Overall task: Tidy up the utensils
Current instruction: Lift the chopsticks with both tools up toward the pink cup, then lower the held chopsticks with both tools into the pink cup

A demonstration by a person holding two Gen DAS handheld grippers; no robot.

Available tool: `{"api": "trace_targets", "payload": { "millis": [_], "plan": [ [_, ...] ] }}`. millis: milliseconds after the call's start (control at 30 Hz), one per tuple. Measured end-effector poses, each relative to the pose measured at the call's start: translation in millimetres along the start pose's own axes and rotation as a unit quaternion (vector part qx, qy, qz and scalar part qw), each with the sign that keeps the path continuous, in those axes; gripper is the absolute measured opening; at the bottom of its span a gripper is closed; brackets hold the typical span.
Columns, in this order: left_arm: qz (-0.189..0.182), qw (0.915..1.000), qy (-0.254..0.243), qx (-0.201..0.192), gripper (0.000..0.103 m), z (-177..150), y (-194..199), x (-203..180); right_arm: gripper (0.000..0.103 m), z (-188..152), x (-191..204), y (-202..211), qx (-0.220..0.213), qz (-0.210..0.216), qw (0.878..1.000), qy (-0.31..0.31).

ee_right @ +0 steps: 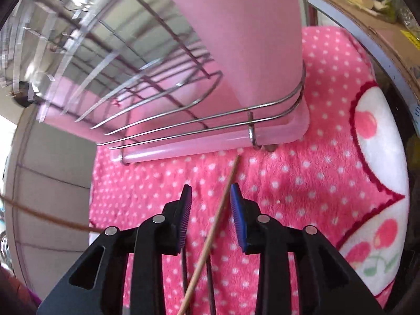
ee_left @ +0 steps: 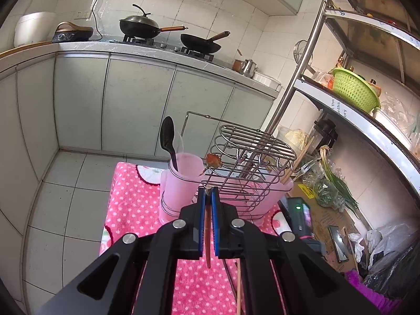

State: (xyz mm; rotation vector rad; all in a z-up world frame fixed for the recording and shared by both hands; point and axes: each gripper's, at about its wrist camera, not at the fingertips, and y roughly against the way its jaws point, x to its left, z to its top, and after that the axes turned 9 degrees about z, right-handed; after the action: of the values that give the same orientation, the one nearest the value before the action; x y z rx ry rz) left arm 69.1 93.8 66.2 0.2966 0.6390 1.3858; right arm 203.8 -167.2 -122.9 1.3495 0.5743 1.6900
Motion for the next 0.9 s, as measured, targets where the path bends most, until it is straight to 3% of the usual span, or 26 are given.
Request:
{"api": "trace_targets", "payload": {
  "millis": [100, 267, 333, 367, 633, 900],
  "plan": [
    [-0.006, 1.0000, 0.000, -0.003, 0.004, 0.4, 1.0, 4.1, 0.031, 2.8, -1.4, -15.0, 0.007, -0.036, 0.999, 0.000],
    [-0.011, 0.9999, 0.009, -0.003, 0.004, 0.5, 1.7, 12.0, 0.031, 1.2, -0.1, -27.0, 0.005, -0.052, 0.999, 0.005],
    [-0.012, 0.9998, 0.012, -0.005, 0.004, 0.1, 2.9, 14.2, 0.020, -2.0, 1.2, -28.1, -0.001, -0.062, 0.998, 0.018],
    [-0.011, 0.9998, 0.013, -0.006, 0.004, 0.0, 3.6, 14.9, 0.010, -4.0, -0.2, -27.6, -0.004, -0.061, 0.998, 0.019],
    [0.002, 0.9998, 0.011, -0.016, 0.004, 1.3, 12.8, 15.5, 0.008, -23.5, 0.8, 8.2, -0.059, 0.009, 0.998, 0.029],
    [0.023, 0.9988, 0.007, -0.043, 0.004, 10.7, 29.4, 8.5, 0.007, -43.9, 29.6, 96.5, -0.166, 0.059, 0.979, 0.101]
  ]
}}
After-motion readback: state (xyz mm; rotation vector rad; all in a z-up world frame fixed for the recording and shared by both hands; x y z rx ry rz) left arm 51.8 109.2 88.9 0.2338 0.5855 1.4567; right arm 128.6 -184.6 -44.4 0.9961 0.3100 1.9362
